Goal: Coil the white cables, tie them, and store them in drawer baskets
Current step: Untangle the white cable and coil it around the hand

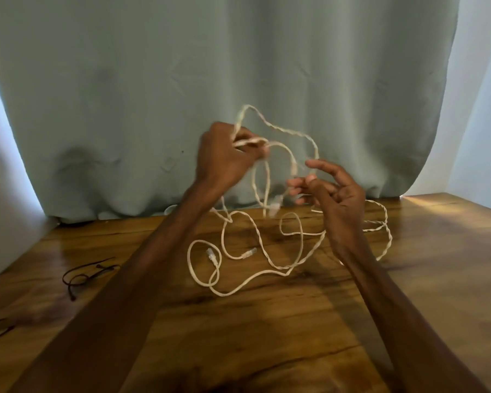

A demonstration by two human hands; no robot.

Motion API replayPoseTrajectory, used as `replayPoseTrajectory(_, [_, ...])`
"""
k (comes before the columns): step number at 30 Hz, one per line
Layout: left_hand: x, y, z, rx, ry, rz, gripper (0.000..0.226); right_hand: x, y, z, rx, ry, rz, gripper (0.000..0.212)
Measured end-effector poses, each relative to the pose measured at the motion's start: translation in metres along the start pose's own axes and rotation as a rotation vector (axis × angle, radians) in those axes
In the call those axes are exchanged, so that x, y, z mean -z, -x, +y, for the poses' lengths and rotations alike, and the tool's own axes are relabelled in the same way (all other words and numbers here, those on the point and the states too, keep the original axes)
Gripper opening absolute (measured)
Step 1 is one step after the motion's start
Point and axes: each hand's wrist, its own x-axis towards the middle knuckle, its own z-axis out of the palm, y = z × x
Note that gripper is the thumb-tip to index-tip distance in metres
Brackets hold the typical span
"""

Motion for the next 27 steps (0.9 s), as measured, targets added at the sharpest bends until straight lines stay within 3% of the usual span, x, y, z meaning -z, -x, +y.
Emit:
replayPoseTrajectory(2, [0.013,-0.009,-0.010,0.062,-0.020,0.202,0.023,-0.002,0.004,0.002,-0.075,0.008,-0.041,0.015])
replayPoseTrajectory(4, [0.022,-0.015,-0.018,0.100,-0.034,0.336,0.025,-0.010,0.012,0.012,-0.156,0.232,-0.265,0.014])
replayPoseTrajectory(5, [0.024,-0.016,-0.021,0.107,-0.038,0.373,0.025,-0.017,0.017,0.018,-0.181,0.404,-0.407,0.022])
replayPoseTrajectory(9, [0.018,-0.009,-0.032,0.124,-0.090,0.398,0.025,-0.046,0.043,0.055,-0.242,0.841,-0.895,0.089])
replayPoseTrajectory(12, [0.011,-0.001,-0.042,0.149,-0.093,0.387,0.023,-0.049,0.052,0.086,-0.316,1.041,-1.086,0.089])
replayPoseTrajectory(16, [0.004,0.007,-0.045,0.163,-0.090,0.358,0.021,-0.027,0.043,0.100,-0.374,1.161,-1.037,0.080])
replayPoseTrajectory(27, [-0.004,0.016,-0.034,0.090,-0.027,0.316,0.019,0.094,0.011,0.102,-0.513,1.361,-0.688,0.071])
